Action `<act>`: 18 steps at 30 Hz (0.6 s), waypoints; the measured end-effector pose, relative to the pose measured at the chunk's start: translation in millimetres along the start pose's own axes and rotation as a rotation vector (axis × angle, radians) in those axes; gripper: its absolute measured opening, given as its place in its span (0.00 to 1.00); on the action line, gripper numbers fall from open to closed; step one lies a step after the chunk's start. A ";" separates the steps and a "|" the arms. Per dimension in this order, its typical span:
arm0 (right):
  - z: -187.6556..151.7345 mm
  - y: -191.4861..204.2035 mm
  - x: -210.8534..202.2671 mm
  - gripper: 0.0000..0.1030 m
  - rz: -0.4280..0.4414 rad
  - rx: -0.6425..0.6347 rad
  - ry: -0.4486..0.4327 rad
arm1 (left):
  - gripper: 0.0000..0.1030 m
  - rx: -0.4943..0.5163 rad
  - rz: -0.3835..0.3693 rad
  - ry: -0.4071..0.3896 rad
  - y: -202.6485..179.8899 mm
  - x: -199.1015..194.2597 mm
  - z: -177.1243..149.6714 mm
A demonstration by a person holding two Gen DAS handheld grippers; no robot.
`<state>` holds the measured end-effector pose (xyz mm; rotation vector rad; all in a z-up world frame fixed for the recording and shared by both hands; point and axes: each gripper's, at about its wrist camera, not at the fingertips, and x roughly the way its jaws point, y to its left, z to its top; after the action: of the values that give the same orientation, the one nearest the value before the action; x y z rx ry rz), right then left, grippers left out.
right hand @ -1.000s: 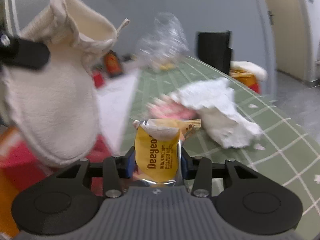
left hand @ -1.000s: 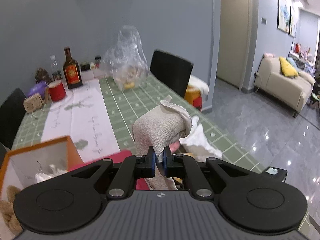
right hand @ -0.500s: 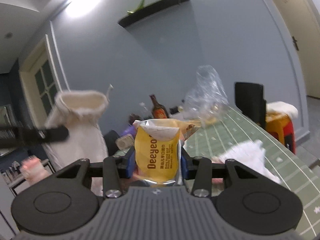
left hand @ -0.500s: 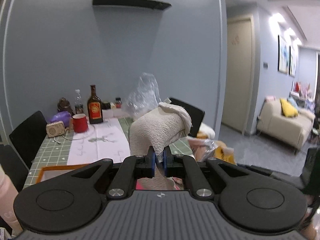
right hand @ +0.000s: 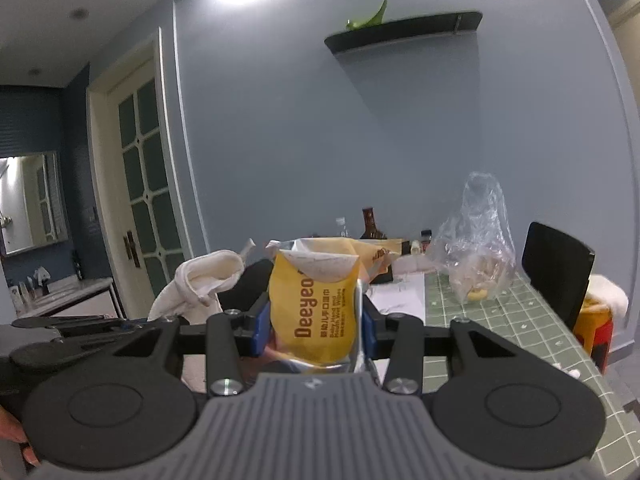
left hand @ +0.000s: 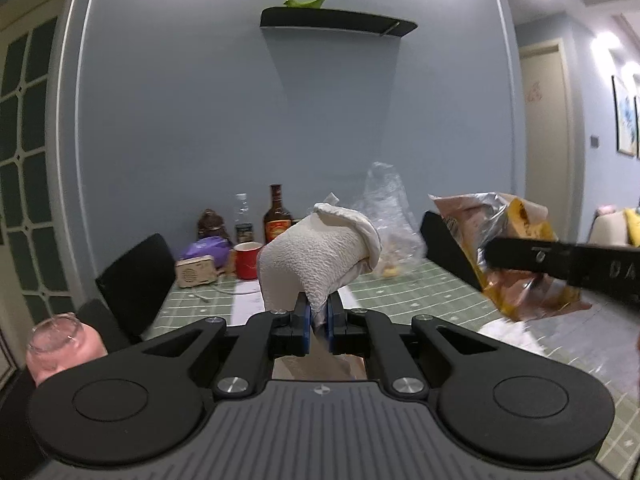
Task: Organize soft objects
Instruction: 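Carry the sock with left tool while right tool carries the packet to the orange box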
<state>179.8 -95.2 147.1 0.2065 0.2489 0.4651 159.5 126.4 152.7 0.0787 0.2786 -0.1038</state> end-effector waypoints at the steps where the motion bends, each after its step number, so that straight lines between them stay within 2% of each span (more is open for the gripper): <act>1: -0.6 -1.3 6.6 0.42 0.012 0.037 0.013 | 0.08 -0.008 0.003 0.009 4.6 5.2 0.6; 5: -5.7 6.8 31.4 0.42 0.078 0.114 0.083 | 0.08 -0.080 0.019 0.041 21.5 19.1 5.9; 11: -15.5 38.3 63.2 0.42 0.043 -0.001 0.135 | 0.08 -0.063 0.012 0.071 33.6 24.9 -9.3; 14: -17.7 45.0 85.3 0.42 0.053 -0.016 0.200 | 0.08 -0.081 0.005 0.110 42.3 28.6 -14.2; 18: -23.2 49.0 110.6 0.42 0.060 -0.017 0.247 | 0.08 -0.094 0.032 0.154 54.0 35.5 -17.5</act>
<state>248.5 2.4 116.5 0.1404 0.4813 0.5524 194.8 178.3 129.4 -0.0019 0.4356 -0.0533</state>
